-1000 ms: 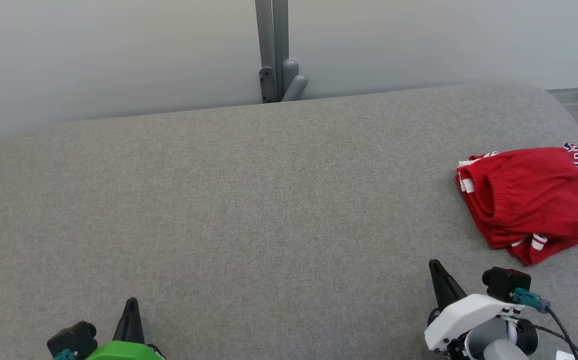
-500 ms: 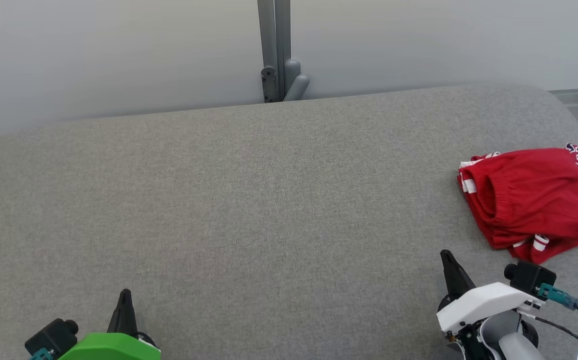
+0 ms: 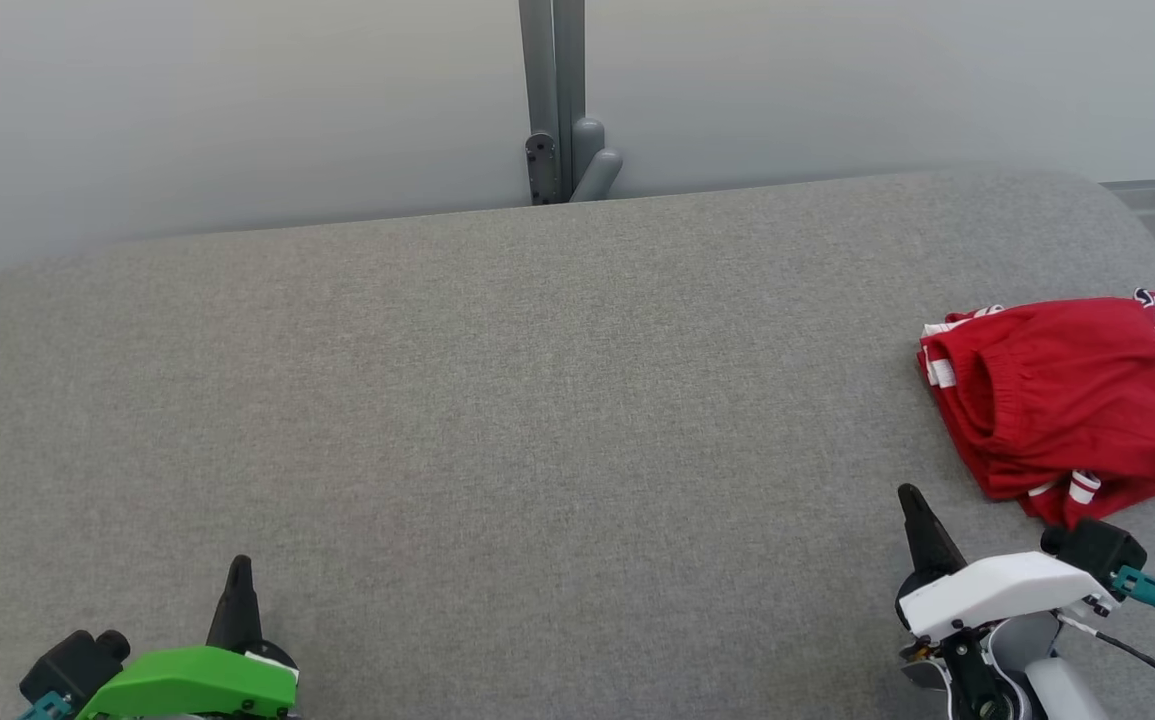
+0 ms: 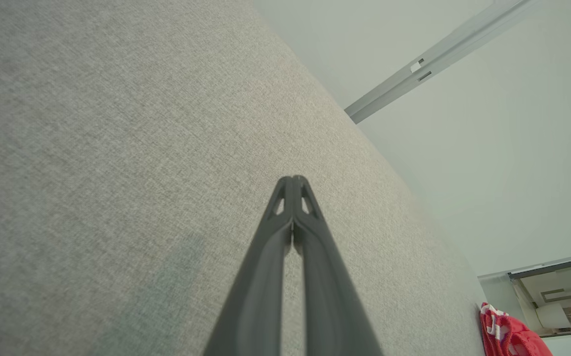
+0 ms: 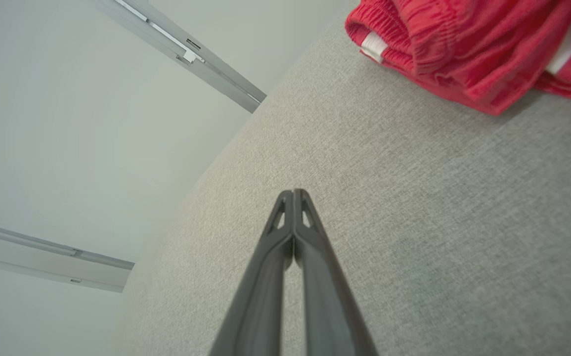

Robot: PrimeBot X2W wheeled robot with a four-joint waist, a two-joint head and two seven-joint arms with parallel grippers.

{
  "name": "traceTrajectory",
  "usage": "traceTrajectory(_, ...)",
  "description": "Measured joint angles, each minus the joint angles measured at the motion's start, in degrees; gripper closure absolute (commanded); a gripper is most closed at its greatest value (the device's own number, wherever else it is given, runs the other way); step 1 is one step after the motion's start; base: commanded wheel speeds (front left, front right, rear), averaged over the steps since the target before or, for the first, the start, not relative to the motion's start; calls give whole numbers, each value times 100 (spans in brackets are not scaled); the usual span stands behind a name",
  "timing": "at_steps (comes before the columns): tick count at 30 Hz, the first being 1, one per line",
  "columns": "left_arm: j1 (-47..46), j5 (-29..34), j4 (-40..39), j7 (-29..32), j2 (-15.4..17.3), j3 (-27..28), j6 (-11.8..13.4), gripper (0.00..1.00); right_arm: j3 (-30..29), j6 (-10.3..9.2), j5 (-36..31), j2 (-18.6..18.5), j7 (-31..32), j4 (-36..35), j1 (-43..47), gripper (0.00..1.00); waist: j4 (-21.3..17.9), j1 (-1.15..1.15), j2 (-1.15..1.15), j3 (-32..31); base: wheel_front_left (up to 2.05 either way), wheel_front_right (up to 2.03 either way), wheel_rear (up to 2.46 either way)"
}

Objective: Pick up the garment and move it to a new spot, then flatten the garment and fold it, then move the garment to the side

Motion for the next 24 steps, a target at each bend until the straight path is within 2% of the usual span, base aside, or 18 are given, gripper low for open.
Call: traceTrajectory(24,-124,-1507,-315,406,5,181,-119,100,-308,-4,1549,-3,389,-401,63,100,48,0,0,3,0,0,0)
